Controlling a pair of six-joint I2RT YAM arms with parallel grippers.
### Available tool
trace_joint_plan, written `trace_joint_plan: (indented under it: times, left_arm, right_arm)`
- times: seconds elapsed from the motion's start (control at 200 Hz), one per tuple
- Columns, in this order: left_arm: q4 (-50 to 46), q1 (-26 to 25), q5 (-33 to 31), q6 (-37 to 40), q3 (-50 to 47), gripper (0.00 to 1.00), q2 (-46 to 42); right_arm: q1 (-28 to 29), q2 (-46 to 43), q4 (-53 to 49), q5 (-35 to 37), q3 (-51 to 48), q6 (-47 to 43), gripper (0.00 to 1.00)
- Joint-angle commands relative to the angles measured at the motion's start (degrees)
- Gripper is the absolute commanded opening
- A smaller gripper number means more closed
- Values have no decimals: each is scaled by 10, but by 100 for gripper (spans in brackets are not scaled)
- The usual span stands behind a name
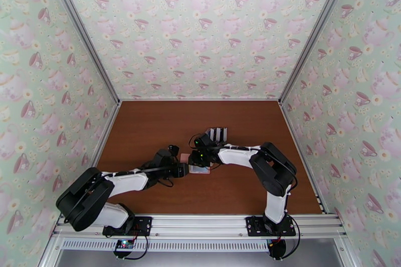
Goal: Put the credit cards into the card holder
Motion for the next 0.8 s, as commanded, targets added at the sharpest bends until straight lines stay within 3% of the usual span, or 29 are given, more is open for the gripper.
trace_joint_plan:
  times: [0.0, 0.796]
  left_arm:
    - [-88, -3, -31, 10, -11, 52, 31]
    - [-85, -3, -35, 2, -10, 33, 39]
  right_arm:
    - [6, -5, -7, -6, 17, 4, 26]
    - [-9, -71, -52, 11, 17, -15, 26]
